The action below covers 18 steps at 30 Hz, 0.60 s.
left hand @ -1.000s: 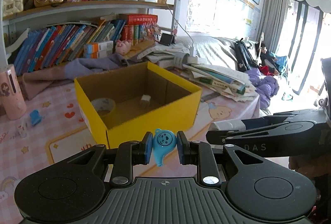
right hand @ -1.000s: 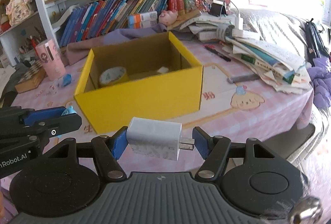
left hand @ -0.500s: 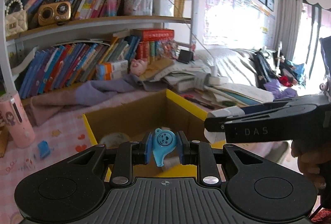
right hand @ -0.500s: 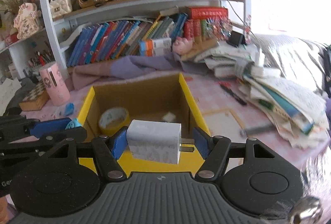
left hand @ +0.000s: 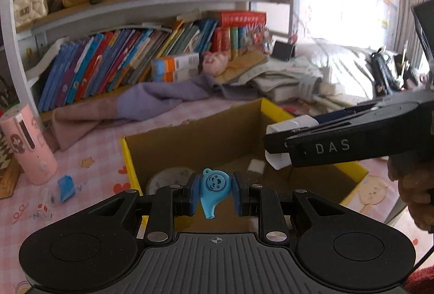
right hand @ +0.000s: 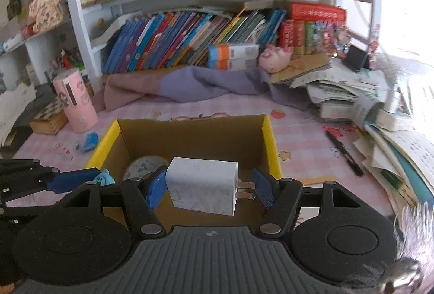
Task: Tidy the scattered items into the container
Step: 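Lower both tools into the yellow box and open them to release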
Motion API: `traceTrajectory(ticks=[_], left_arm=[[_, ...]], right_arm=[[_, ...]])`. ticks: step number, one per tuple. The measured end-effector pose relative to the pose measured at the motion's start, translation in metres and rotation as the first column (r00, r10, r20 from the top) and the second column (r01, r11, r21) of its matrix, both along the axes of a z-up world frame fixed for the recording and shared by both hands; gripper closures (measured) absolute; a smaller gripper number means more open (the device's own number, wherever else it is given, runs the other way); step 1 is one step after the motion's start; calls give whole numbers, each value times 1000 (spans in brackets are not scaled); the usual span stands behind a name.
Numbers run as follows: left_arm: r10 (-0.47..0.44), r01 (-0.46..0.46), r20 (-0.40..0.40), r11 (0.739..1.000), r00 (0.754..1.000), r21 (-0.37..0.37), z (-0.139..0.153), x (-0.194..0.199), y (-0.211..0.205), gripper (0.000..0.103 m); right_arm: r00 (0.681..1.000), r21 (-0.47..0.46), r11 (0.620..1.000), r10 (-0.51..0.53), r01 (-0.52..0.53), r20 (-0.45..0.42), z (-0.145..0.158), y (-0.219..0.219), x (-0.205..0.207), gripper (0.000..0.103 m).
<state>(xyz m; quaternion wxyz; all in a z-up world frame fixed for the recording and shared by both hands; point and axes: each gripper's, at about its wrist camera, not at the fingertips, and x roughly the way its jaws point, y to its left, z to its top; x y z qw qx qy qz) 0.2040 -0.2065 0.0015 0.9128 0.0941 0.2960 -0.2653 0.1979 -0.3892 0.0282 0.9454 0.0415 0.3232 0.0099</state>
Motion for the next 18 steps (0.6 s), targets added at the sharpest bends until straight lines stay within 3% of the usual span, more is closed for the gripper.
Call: traceTrajectory(ticks=[18], left_arm=[[24,-10,-102,990,995,141,-41,28,-27,80]], right_arm=[[965,-5,983,180,-184,-189,-50,10,73,38]])
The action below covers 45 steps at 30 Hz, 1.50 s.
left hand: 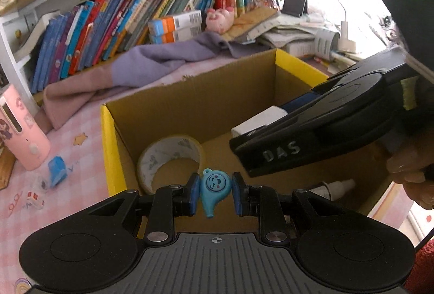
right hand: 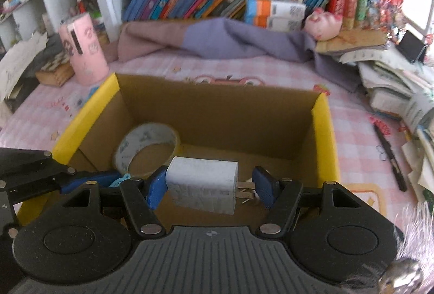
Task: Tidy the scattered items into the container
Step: 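Lower both tools into the yellow box and open them to release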
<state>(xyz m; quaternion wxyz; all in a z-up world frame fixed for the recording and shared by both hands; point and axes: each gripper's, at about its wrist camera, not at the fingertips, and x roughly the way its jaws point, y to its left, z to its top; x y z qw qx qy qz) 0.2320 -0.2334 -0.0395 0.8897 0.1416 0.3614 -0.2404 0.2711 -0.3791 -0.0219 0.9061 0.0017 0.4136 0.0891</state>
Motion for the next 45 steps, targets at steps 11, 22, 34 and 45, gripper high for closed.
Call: traceTrajectory(ticks=[11,22,34,45], left_arm=[[-10,10,-37,1000,999,-1,-7,2,-5,79],[-6,6,-31,1000,1000,-6,-6,-6,1,70],[24,-23,74,1000,997,-20,14,-26,15,35],[47,-34,131,995,990,-94,35,-56,47,25]], right_arm=[[994,25,999,28,-25,-102,-10,0,9,38],[995,16,1000,-8,9,-95,-8,0,5,37],[998,48,997,-61,61,0,12,6,-17,37],[980,84,986,-151,141,126,35,17,-56,37]])
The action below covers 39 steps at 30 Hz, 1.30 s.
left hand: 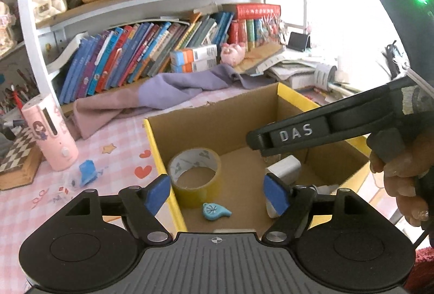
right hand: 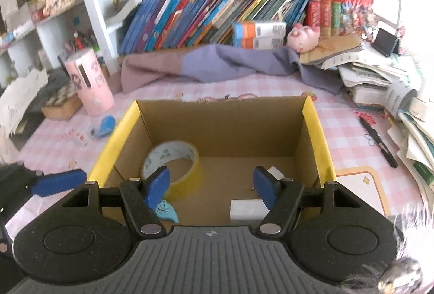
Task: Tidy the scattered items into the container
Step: 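Lower both tools into the yellow box and open them to release, then lift both open tools out of the yellow box and back away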
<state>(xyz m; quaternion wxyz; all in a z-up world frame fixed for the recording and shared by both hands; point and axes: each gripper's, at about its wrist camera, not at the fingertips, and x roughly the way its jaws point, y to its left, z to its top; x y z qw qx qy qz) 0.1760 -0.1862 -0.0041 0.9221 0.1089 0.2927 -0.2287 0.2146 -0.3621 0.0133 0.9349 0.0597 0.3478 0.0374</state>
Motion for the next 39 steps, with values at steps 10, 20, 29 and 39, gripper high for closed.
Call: traceTrajectory(ticks=[10,20,29,39], left_arm=[[-36,38,26,997,999,-61,8,-27,42,24],[-109,113,50,991,993,-69,15,-63,81,23],[-140,142,39,988,989,-54,10,-88,120,23],[-133,133,3,990,991,-40,2,-102,152,18]], right_arm=[[991,-35,993,-110,113,74,15,28,-54,37],[973,-44,975,-215,220,89,17,64,-108,37],[962,-49,963,-259,264,85,10,107,-146,34],[966,-44,965,-255,258,47,-2,147,-163,34]])
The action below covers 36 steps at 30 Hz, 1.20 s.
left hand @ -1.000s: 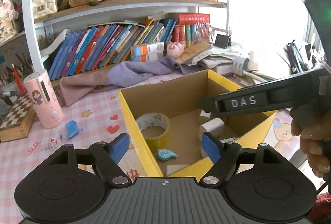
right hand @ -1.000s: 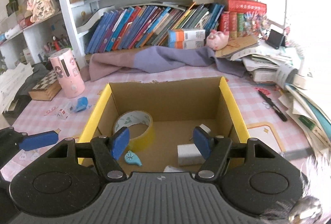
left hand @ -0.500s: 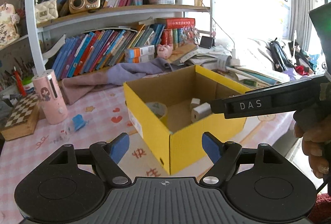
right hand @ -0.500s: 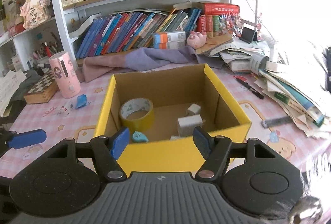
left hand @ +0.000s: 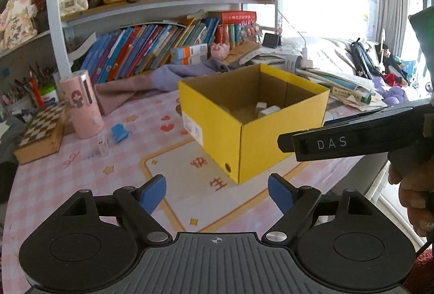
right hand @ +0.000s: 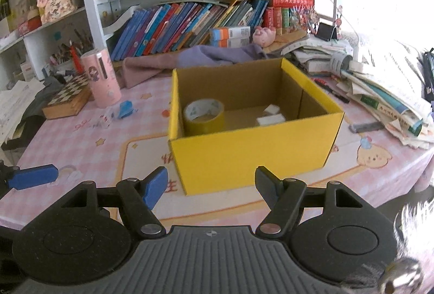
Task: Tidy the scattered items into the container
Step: 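Lift both open tools out of the yellow box and back away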
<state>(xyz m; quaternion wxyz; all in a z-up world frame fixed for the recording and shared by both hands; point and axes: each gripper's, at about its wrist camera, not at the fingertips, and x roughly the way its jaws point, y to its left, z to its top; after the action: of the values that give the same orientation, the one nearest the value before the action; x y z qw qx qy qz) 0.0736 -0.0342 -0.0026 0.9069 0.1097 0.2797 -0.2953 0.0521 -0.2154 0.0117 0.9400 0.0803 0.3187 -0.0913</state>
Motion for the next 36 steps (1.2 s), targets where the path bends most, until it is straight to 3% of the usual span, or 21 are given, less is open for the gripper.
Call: traceTrajectory(ticks=[17,36], left_arm=[[64,-62,-67,998,996,34,-19,-11,29,18],[271,-269,-66,962,960,39,-15,-1,81,18]], right_arm=[[993,28,996,85,-82,-85,-22,42,-6,33],[953,40,958,287,-284,-96,-23,96,33,34]])
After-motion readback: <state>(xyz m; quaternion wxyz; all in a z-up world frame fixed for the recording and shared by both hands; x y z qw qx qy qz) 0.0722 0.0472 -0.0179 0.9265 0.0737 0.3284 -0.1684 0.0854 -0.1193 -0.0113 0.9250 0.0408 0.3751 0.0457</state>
